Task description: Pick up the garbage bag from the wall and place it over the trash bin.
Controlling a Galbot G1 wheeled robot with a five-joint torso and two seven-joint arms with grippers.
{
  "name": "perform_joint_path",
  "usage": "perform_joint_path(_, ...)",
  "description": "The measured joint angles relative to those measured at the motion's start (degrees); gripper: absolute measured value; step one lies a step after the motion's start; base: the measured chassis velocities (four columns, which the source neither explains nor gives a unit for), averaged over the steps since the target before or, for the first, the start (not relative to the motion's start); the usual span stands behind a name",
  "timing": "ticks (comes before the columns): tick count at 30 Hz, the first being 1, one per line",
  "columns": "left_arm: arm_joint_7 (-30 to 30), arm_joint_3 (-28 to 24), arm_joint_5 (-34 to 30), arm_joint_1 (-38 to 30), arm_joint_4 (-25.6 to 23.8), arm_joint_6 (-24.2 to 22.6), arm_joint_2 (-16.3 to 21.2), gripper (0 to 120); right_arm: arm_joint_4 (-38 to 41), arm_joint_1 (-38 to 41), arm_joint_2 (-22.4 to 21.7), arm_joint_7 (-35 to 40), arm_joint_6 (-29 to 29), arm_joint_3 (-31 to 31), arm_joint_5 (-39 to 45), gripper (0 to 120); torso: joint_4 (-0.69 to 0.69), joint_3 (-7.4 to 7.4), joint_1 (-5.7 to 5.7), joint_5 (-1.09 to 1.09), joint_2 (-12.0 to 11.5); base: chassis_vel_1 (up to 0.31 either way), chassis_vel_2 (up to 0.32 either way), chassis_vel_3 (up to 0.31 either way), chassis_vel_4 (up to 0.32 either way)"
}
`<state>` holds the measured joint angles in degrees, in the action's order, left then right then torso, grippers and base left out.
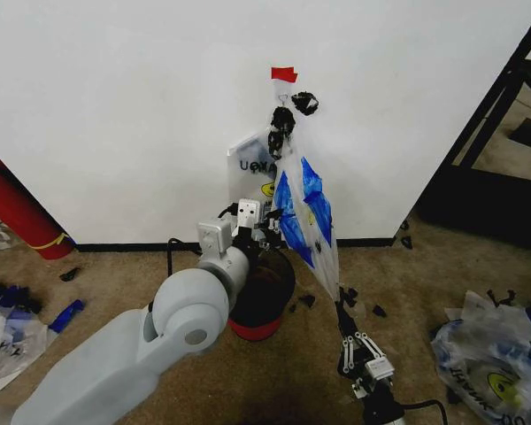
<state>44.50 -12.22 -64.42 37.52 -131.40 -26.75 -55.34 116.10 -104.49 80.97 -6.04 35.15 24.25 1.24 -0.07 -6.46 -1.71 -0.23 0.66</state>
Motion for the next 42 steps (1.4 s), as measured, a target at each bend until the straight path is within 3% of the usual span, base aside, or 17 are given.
perform_joint_path(3,0.0,0.2,0.1,0.3,-0.2,0.1,0.0,0,0.2,-0.1,0.0,0.1,0.0,0.0,0.0,16,0.0,0.0,0.0,0.0,0.0,0.0,0.0,0.0,0.0)
perform_joint_path(15,-0.7,1.8,-0.3,1.2,-2.6,1.8,1.3,0,5.8,-3.2,-1.6,3.5,-1.8,4.3,-2.1,63,0.0,0.0,0.0,0.0,0.0,0.0,0.0,0.0,0.0)
perform_joint_path(23,-0.7,1.8,0.4,2.4,-2.5,1.9,0.6,0,16.2,-2.6,-6.8,3.3,-8.5,5.8,0.6,93,0.0,0.0,0.0,0.02,0.0,0.0,0.0,0.0,0.0)
perform_joint_path(26,-0.7,1.8,0.7,2.5,-2.2,1.9,0.5,0,19.7,-1.7,-9.7,-0.4,-10.9,6.4,4.0,99,0.01,0.0,0.0,0.01,0.0,0.0,0.0,0.0,0.0)
perform_joint_path(32,-0.7,1.9,0.9,2.4,-1.6,1.9,0.7,0,23.4,-0.6,-13.8,-7.1,-13.2,7.9,7.2,100,-0.01,0.0,0.0,0.01,0.0,0.0,0.0,0.0,0.0)
perform_joint_path(38,-0.8,1.5,0.9,2.0,-1.4,1.8,0.2,0,21.0,10.6,-18.1,5.3,-26.0,7.7,6.5,100,0.02,-0.01,0.0,0.02,0.0,0.0,0.0,0.0,0.0)
perform_joint_path(42,-0.8,1.4,1.0,2.3,-1.5,1.8,0.5,0,15.3,17.1,-21.6,5.9,-27.7,6.7,10.8,100,0.01,-0.01,0.0,0.02,0.0,0.0,0.0,0.0,0.0)
